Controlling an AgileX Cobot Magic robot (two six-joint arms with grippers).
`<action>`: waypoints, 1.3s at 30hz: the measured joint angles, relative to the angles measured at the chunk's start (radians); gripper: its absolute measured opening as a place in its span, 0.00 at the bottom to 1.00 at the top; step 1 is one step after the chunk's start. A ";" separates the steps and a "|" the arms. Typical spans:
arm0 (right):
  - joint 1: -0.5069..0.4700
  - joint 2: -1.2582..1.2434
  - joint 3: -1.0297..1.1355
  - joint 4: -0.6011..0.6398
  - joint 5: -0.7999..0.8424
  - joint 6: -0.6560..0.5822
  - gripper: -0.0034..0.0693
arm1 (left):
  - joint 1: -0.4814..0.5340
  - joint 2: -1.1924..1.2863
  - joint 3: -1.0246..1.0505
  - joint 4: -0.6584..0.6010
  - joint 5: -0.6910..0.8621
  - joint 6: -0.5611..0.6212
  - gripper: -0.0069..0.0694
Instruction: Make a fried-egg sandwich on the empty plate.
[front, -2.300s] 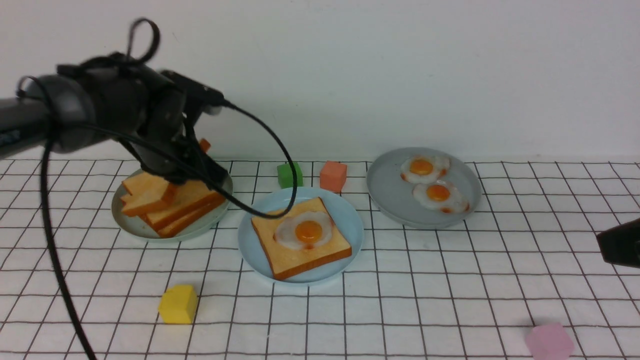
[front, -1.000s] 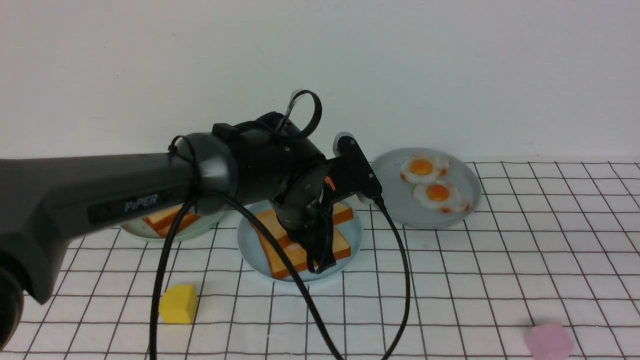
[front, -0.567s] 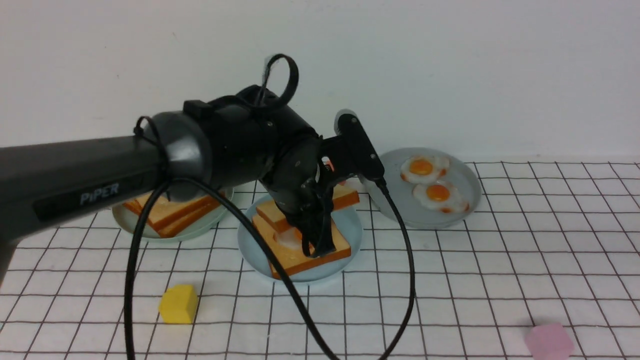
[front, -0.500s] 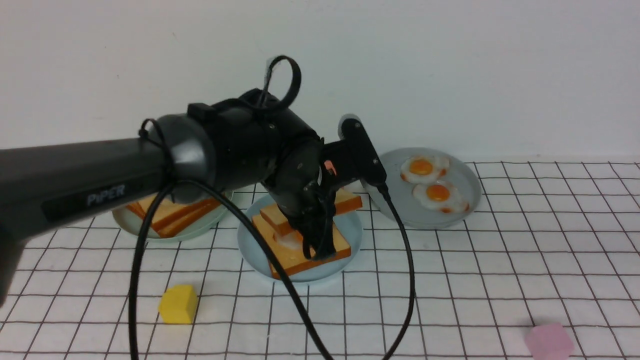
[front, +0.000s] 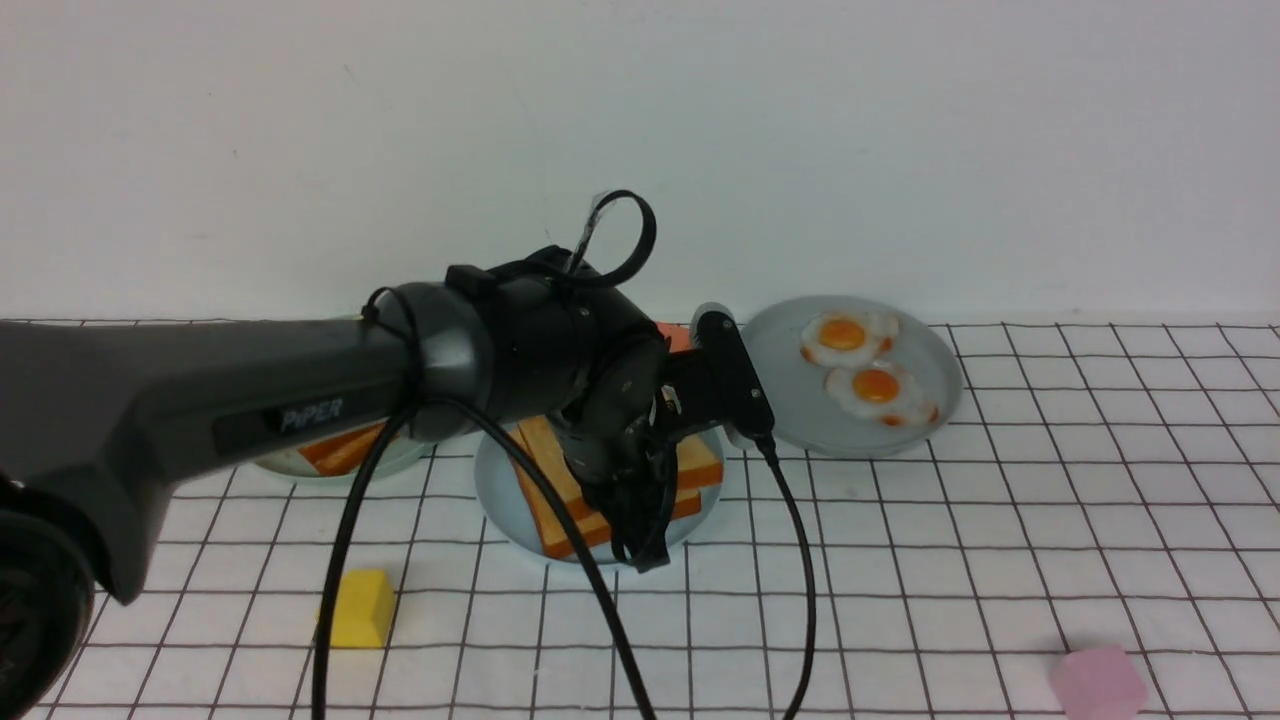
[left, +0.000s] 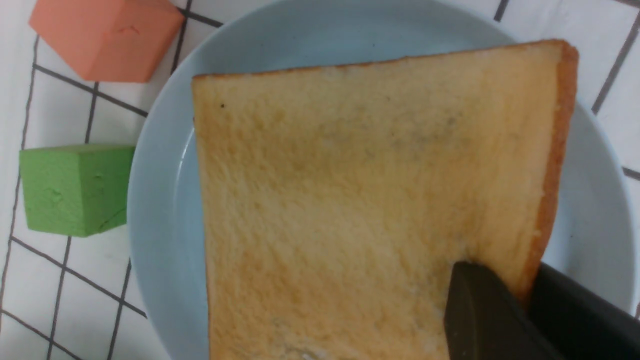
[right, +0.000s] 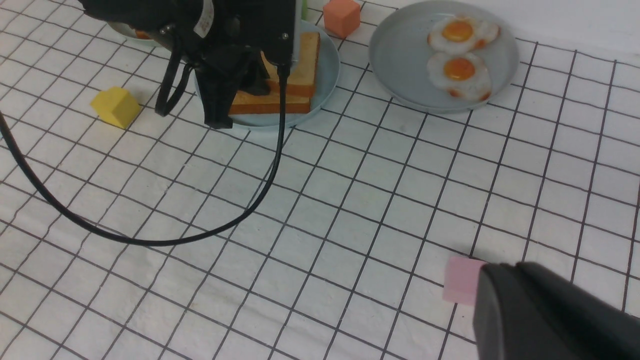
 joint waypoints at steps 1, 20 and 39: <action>0.000 0.000 0.000 -0.001 0.000 0.000 0.11 | 0.000 0.000 0.000 0.000 0.003 0.000 0.23; 0.000 0.000 0.000 -0.004 0.000 0.000 0.12 | -0.029 -0.222 0.000 -0.070 0.222 -0.304 0.43; 0.000 -0.195 0.000 -0.171 0.125 0.202 0.06 | -0.140 -1.463 0.867 -0.207 -0.276 -0.593 0.07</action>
